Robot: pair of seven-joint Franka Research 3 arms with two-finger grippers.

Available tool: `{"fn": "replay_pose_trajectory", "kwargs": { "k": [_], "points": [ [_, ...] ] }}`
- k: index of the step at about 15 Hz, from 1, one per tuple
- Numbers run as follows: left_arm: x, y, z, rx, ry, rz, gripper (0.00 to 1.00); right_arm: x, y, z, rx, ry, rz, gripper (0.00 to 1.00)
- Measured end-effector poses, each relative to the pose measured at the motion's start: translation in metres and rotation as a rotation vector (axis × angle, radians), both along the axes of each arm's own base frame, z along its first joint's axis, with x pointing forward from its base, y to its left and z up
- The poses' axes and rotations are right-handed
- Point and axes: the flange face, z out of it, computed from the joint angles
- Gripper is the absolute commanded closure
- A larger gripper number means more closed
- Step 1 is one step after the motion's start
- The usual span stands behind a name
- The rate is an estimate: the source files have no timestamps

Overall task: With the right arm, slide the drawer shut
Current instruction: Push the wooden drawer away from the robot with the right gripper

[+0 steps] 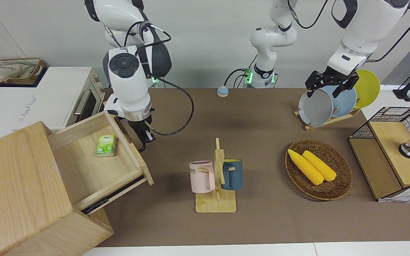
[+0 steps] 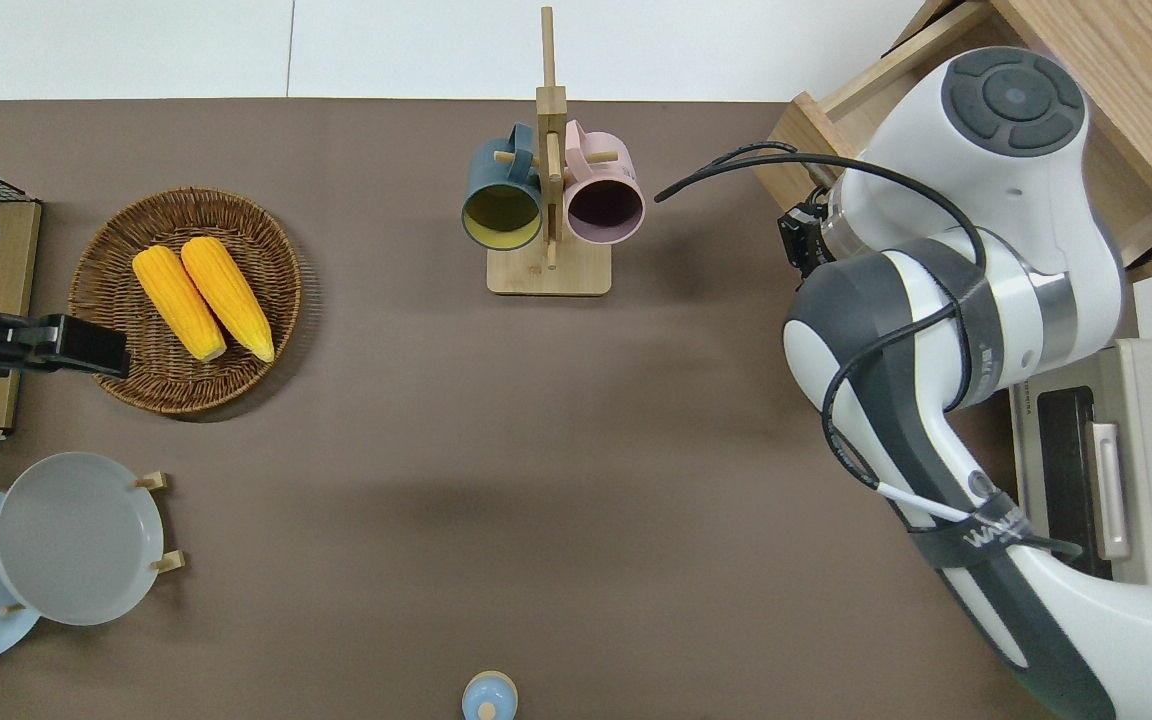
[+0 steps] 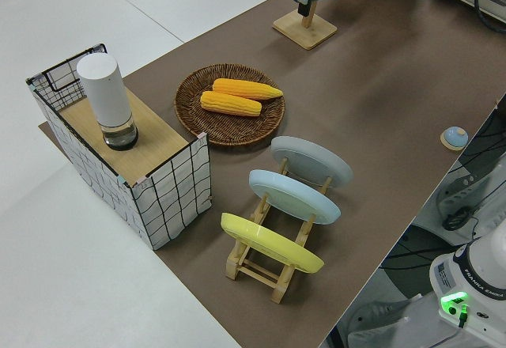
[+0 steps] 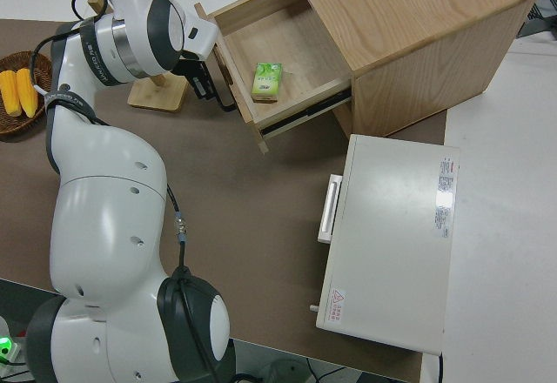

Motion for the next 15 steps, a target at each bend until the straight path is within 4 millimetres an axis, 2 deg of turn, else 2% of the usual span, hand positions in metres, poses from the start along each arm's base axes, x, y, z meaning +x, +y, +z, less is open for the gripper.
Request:
{"fn": "replay_pose_trajectory", "kwargs": {
  "k": [15],
  "points": [
    [0.000, 0.000, 0.000, 0.000, 0.000, 0.000, 0.01, 0.028, -0.089, -0.001, 0.017, -0.020, 0.018, 1.000]
  ]
}}
